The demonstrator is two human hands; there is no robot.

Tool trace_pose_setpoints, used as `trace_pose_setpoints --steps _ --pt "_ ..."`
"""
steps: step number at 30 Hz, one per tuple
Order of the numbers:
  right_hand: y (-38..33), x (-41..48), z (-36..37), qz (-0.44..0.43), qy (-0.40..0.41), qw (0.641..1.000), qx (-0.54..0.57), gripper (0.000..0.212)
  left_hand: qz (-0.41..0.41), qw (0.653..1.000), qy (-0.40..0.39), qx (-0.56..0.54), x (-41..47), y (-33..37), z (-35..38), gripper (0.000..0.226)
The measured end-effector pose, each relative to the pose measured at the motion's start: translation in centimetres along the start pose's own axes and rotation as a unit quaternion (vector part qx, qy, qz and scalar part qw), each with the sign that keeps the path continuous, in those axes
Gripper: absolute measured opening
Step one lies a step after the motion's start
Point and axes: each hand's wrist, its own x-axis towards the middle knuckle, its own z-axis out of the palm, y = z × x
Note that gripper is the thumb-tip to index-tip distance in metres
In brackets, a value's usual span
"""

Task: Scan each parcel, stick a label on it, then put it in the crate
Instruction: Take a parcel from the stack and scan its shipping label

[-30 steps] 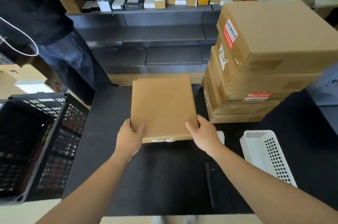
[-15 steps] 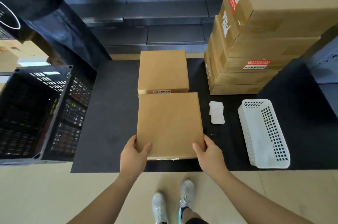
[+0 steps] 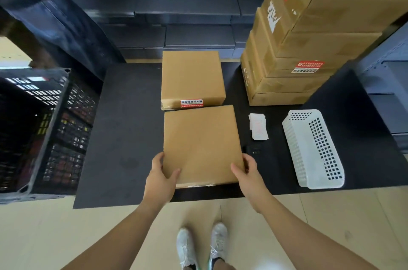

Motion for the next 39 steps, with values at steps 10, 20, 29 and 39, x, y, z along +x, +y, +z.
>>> trace_pose_setpoints --steps 10,20,29,39 --pt "-6.6 -4.3 -2.5 -0.072 0.053 0.994 0.069 0.07 -0.015 0.988 -0.15 -0.018 -1.3 6.9 0.4 0.076" --pt "-7.6 -5.6 1.1 -0.184 -0.014 0.983 0.015 0.029 0.012 0.966 -0.183 -0.183 -3.6 11.5 -3.1 0.057" --pt "-2.0 1.3 0.9 -0.025 0.011 0.994 -0.105 0.08 -0.025 0.974 -0.11 -0.197 -1.2 4.5 -7.1 0.038" --pt "1.6 3.0 1.9 -0.046 0.061 0.986 -0.15 0.085 -0.054 0.978 -0.152 -0.132 2.1 0.7 -4.0 0.043"
